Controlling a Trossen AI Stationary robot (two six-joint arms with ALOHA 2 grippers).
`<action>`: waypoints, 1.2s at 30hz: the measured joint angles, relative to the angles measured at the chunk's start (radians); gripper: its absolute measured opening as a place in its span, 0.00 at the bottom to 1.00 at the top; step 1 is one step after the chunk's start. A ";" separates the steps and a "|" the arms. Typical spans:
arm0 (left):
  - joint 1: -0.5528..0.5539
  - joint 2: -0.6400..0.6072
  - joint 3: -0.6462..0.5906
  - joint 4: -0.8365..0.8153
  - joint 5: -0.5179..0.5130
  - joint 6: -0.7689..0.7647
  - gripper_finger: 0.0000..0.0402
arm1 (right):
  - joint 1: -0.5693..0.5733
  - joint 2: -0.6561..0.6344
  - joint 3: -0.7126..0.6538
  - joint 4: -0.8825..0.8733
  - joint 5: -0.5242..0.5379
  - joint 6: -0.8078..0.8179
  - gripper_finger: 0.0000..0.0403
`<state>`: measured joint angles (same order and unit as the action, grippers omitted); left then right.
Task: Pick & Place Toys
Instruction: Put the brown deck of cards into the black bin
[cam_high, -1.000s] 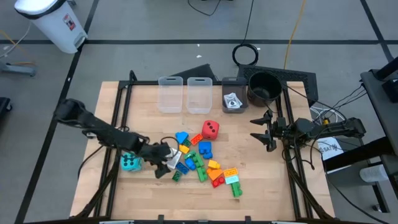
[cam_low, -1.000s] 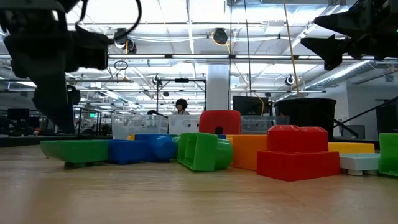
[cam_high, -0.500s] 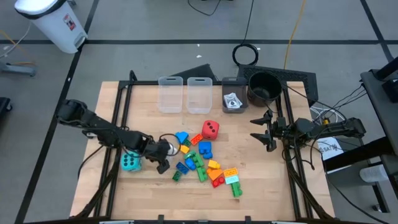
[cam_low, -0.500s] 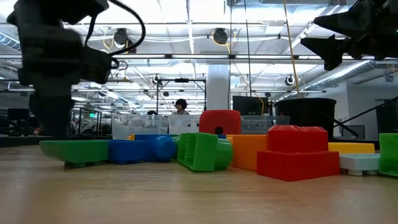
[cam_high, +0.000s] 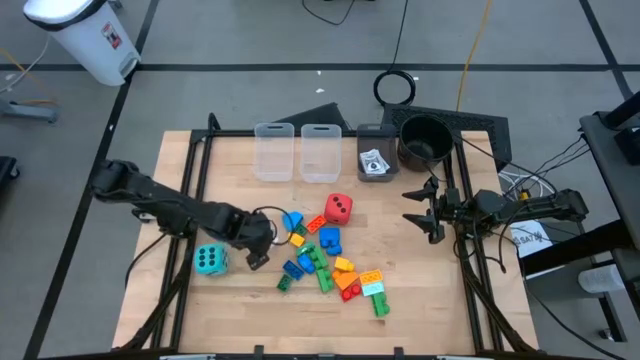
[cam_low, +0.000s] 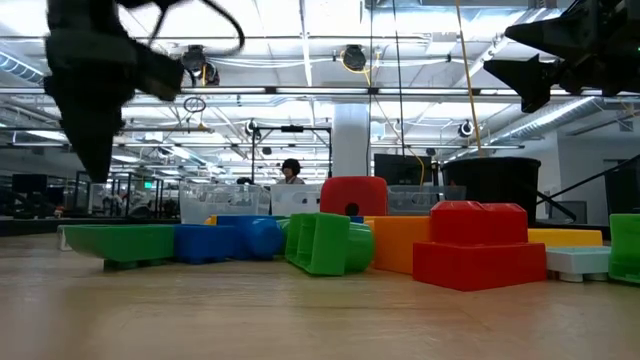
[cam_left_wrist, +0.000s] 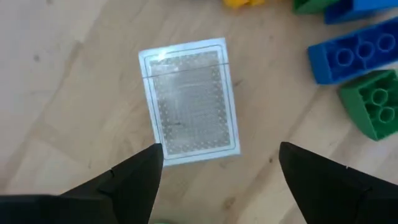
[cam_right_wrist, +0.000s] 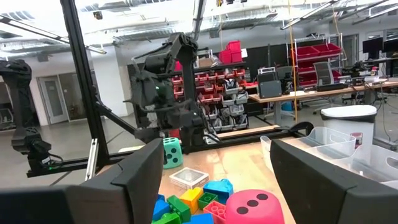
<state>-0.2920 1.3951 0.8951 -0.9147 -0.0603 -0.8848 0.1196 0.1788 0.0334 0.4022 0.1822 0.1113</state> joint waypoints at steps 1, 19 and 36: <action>0.016 0.006 -0.009 0.000 0.018 0.006 0.81 | 0.000 0.000 0.000 0.000 0.000 0.000 0.66; 0.096 0.060 -0.024 -0.005 0.031 0.058 0.81 | 0.000 0.000 0.000 -0.002 0.000 0.000 0.66; 0.124 0.223 -0.019 -0.001 0.067 0.118 0.81 | 0.000 0.000 0.000 -0.003 0.000 0.000 0.66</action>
<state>-0.1680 1.6177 0.8761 -0.9154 0.0067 -0.7667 0.1196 0.1790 0.0334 0.3996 0.1822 0.1116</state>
